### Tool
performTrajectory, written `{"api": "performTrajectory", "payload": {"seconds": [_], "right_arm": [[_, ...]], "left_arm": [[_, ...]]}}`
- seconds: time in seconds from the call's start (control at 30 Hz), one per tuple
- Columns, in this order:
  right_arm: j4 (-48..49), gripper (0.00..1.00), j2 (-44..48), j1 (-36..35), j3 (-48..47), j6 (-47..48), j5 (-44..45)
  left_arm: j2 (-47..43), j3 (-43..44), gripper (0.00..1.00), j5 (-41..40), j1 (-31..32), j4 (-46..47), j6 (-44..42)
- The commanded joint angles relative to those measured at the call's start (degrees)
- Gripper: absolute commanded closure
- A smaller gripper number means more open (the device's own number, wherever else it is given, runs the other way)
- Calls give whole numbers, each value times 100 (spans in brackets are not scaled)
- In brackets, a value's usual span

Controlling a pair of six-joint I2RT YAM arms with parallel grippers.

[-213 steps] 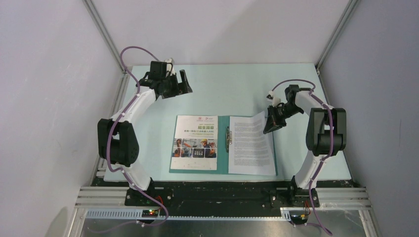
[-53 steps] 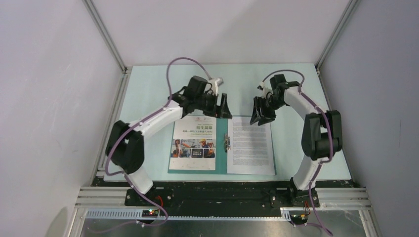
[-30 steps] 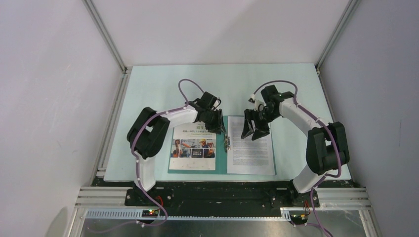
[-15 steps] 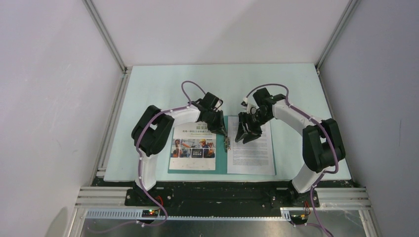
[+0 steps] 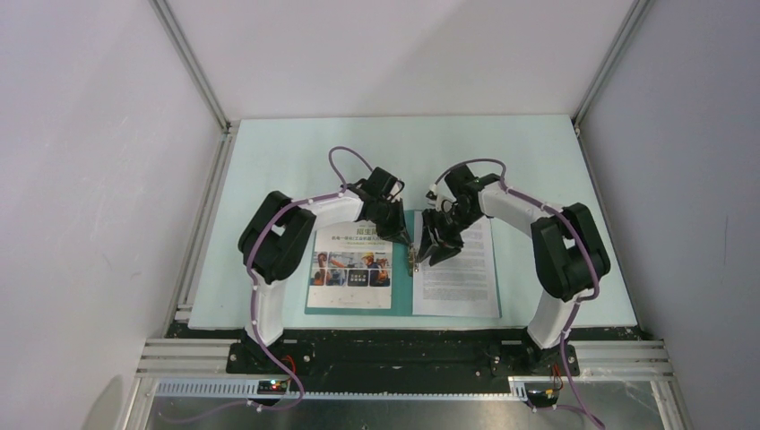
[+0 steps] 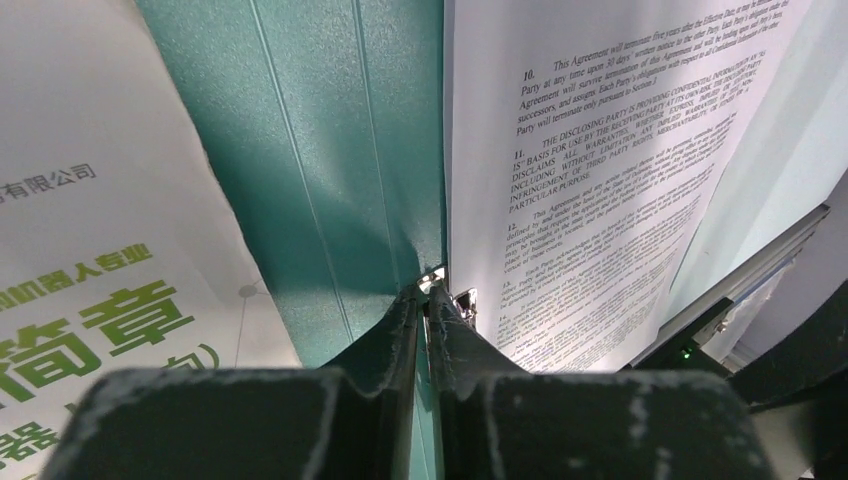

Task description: Put the files into the folder

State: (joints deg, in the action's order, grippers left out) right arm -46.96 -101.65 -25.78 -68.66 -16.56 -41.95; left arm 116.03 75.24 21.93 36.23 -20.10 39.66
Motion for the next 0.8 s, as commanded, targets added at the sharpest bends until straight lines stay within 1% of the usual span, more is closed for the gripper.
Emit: {"api": "performTrajectory", "payload": {"seconds": [0.0, 0.03, 0.1, 0.2, 0.37, 0.47, 0.77], "right_arm": [[220, 51, -243, -92, -403, -293, -93], [235, 51, -291, -102, -503, -316, -93], [245, 51, -458, -105, -668, -348, -106], [225, 51, -594, -103, -910, -361, -101], [191, 51, -713, -119, -984, -412, -83], [193, 51, -779, -148, -990, -447, -57], [209, 55, -1016, -211, -1027, -510, -78]], "left_arm": [[-281, 27, 88, -45, -5, 58, 22], [-304, 24, 85, -38, 2, 58, -3], [-371, 15, 82, -44, -1, 64, -47], [-514, -39, 81, -81, -6, 66, -100], [-492, -61, 86, -47, -19, 59, -91], [-335, -4, 90, 42, -19, 63, -63], [-43, 53, 91, 294, -16, 60, -3]]}}
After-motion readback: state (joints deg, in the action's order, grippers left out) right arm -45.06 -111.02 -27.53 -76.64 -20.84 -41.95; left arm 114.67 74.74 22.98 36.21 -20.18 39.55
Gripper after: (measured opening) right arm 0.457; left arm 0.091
